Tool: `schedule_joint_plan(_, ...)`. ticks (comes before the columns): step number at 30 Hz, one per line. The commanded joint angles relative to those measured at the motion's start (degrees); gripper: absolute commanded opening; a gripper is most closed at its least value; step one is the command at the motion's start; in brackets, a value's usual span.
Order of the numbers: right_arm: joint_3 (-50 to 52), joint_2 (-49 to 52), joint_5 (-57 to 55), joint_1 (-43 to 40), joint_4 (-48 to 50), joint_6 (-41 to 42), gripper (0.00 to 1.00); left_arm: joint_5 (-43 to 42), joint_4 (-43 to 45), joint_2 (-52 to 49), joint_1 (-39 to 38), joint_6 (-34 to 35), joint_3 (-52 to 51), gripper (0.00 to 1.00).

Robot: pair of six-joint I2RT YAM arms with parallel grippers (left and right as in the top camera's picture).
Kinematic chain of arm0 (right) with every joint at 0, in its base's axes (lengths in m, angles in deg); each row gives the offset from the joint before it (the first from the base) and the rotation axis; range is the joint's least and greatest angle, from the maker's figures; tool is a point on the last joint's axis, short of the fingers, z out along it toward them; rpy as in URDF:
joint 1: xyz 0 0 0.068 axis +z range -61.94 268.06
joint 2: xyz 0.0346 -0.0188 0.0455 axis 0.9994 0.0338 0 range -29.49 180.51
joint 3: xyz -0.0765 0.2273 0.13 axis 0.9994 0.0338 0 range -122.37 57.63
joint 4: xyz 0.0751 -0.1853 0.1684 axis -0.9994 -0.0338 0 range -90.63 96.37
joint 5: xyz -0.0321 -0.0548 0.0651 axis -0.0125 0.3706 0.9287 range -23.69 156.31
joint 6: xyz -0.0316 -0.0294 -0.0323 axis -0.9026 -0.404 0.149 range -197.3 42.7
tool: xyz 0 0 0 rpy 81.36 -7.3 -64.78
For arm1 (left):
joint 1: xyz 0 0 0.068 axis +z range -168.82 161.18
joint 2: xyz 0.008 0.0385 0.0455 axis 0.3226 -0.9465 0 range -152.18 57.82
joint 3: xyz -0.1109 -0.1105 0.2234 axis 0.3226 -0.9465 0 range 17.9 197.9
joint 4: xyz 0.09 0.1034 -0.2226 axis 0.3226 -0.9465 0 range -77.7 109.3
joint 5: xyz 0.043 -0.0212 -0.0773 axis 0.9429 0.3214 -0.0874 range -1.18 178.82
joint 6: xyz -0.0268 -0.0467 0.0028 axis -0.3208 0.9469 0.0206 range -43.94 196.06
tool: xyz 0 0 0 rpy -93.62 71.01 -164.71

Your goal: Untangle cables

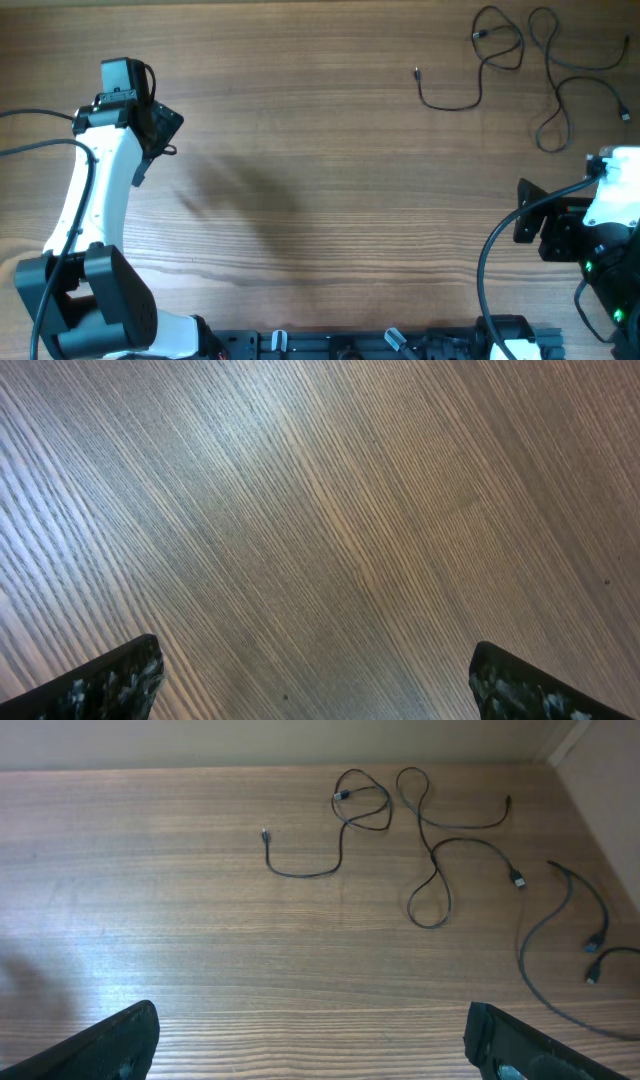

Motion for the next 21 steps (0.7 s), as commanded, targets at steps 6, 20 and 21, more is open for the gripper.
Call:
schedule_joint_plan(6,0.17,0.07,0.26,-0.13,-0.09,0.72,1.0,0.35,-0.02,-0.11,0.2,0.5,-0.15,1.0)
schedule_joint_plan(20,0.17,0.07,0.28,-0.13,-0.07,0.74,1.0,0.33,-0.02,-0.11,0.2,0.5,-0.15,1.0)
schedule_joint_plan(21,0.2,-0.07,0.26,-0.09,-0.02,0.74,0.99,0.33,-0.02,-0.11,0.2,0.5,-0.15,1.0)
